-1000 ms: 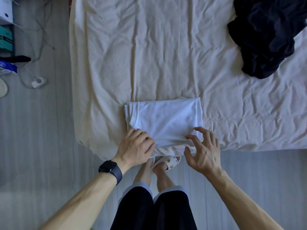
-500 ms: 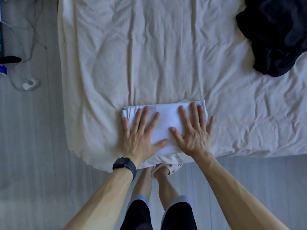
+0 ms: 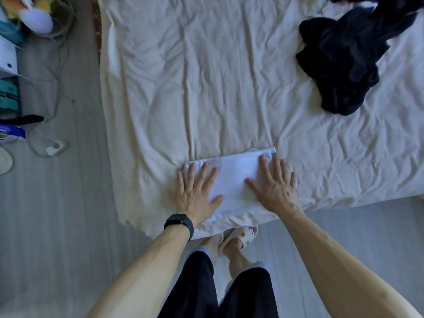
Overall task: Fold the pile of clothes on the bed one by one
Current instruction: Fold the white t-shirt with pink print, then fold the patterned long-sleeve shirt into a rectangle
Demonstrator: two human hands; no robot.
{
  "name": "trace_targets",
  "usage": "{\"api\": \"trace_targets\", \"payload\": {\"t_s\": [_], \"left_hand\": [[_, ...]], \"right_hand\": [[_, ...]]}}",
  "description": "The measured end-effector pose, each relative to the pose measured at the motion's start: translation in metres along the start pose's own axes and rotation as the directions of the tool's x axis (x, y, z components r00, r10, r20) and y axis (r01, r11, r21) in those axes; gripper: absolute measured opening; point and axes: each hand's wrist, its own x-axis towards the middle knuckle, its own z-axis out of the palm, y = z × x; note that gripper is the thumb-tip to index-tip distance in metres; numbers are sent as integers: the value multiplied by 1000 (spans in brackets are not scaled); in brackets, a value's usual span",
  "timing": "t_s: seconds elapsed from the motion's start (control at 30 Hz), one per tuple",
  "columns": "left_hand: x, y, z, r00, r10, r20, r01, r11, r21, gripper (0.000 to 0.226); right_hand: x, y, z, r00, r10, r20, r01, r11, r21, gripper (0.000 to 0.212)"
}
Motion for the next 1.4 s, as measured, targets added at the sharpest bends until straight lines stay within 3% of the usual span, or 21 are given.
{"api": "trace_targets", "payload": {"t_s": [0.1,0.2,0.3,0.43,0.53,0.73,0.87,1.0,1.1,1.17,1.4], "left_hand": [[-4,-6,-58,965,46,258,-76,992,105,66],[-21,-13,-115,893,2,451,-101,976,195,46],[-46,-21,-165,875,-5,485,-128,962,241,33],[-82,-34,-216,937,85,340,-137,981,134,37],[-113,-47,-252,972,177,151,-186,982,43,42],[-195,-108,-343,942,285,-175,-302,950,-79,59],[-236,-165,-408,895,279,-347,-311,949,-39,51],[-255,-236,-465,845,237,-480,-263,965,13,57],[-258,-294,-504,812,210,-545,-231,972,31,62],[-255,-335,-528,786,208,-581,-221,974,50,66],[-211,-487,-603,726,211,-655,-199,976,93,55]], "right_hand": [[-36,-11,-34,994,81,69,-78,996,-41,65],[-87,-20,-71,979,105,175,-103,994,-22,52],[-148,-33,-105,989,61,138,-71,995,67,53],[-228,-57,-132,997,69,-24,-64,982,180,53],[-293,-83,-146,977,62,-205,-14,973,231,51],[-402,-158,-172,876,7,-482,162,938,308,49],[-439,-222,-211,768,-88,-634,299,925,235,49],[-446,-289,-254,613,-172,-771,387,916,103,49],[-437,-341,-284,504,-194,-842,409,912,35,52],[-426,-377,-303,467,-203,-861,412,911,9,52],[-365,-506,-363,261,-180,-948,385,920,-69,43]]}}
